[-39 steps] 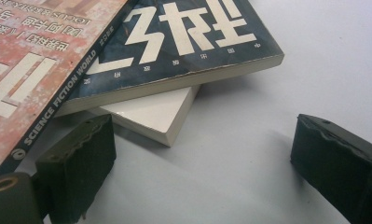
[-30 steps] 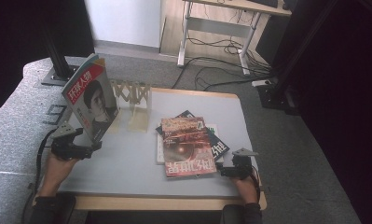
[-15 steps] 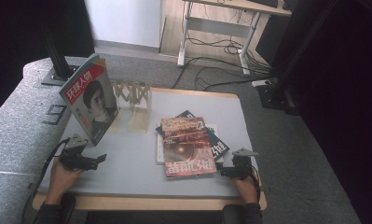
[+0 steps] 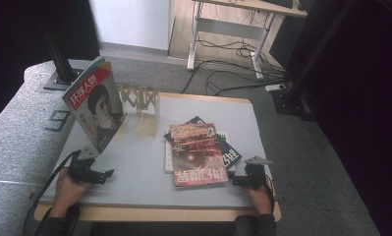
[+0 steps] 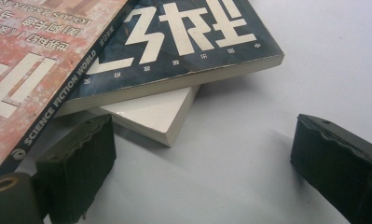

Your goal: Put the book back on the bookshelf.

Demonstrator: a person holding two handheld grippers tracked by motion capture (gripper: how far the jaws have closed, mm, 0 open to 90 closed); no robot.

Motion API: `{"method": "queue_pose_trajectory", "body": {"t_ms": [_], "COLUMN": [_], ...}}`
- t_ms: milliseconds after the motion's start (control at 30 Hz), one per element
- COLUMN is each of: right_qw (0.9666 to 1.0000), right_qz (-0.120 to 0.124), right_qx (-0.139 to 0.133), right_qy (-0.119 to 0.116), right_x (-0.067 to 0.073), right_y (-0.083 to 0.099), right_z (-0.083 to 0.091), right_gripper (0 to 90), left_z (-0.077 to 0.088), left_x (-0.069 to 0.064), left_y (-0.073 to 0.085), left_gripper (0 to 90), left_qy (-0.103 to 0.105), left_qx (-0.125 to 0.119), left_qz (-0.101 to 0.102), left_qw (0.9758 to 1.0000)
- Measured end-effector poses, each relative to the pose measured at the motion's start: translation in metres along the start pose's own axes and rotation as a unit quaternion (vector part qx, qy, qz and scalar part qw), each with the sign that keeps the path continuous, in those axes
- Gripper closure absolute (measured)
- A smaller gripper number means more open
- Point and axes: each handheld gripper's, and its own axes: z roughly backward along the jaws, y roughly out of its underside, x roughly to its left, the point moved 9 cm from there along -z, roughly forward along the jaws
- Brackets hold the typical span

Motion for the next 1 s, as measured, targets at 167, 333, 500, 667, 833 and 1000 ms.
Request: {"method": "queue_pose_trajectory", "body": {"t_ms": [167,333,500,667,833,1000], "right_qw": [1.0,1.0,1.0,1.0,0.9998,0.9995], "right_qz": [-0.001,-0.001,-0.002,-0.006,-0.011,-0.01], "right_qx": [0.0,0.0,0.0,0.001,-0.016,-0.028], "right_qy": [0.0,0.0,-0.002,-0.007,-0.004,-0.008], "right_x": [0.0,0.0,0.0,-0.001,-0.002,0.002], "right_y": [0.0,0.0,0.0,-0.001,-0.009,-0.02], "right_z": [0.0,0.0,0.0,0.003,0.012,0.02], "right_gripper": [6.1,6.1,6.5,7.4,6.4,6.3], "left_z": [-0.006,-0.006,-0.007,-0.007,-0.007,-0.007], "left_x": [-0.003,-0.004,-0.004,-0.004,-0.004,-0.004], "left_y": [0.004,0.004,0.004,0.004,0.004,0.004], "left_gripper": [0.0,0.0,0.0,0.0,0.0,0.0], "left_qy": [0.007,0.003,0.003,0.003,0.004,0.004], "left_qx": [0.031,0.032,0.033,0.033,0.033,0.033], "left_qz": [-0.007,-0.01,-0.01,-0.01,-0.009,-0.009], "left_qw": [0.9995,0.9994,0.9994,0.9994,0.9994,0.9994]}}
